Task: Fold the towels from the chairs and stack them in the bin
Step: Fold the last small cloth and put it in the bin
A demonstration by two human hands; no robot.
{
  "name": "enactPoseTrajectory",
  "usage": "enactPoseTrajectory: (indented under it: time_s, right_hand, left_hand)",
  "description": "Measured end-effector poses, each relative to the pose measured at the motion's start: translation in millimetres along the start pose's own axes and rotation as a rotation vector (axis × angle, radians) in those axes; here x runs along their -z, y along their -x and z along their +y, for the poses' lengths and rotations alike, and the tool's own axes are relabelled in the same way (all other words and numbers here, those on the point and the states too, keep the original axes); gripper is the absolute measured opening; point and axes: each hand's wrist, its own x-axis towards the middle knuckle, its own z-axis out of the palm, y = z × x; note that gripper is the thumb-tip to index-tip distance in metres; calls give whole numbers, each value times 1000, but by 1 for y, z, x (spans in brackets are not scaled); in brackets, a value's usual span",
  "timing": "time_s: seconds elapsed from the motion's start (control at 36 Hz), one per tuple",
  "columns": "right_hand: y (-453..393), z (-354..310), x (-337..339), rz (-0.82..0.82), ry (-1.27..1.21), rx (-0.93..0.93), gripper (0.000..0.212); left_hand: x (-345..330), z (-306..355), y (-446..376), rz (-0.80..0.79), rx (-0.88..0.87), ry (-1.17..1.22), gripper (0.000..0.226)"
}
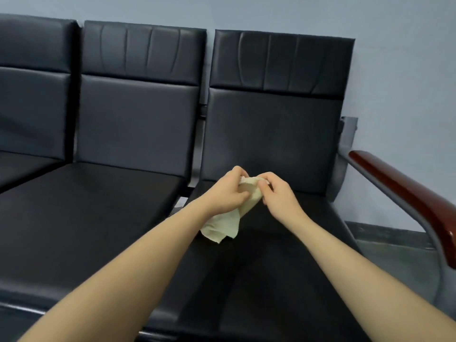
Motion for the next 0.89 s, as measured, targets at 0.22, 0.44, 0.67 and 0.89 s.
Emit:
enactPoseTrajectory:
  time_s: [0.22,0.44,0.67,0.89]
  right_hand:
    - [46,24,72,80,34,-83,13]
    - [71,20,108,-7,309,-48,12]
    - [75,12,132,135,430,-45,32]
    - [71,-12,149,452,-55,-284,26]
  left_hand:
    - [-44,33,15,130,134,-105,13]
    - [-65,68,25,208,190,170,20]
    - [-49,100,22,77,-46,76,15]
    - [-51,99,29,101,51,-397,25]
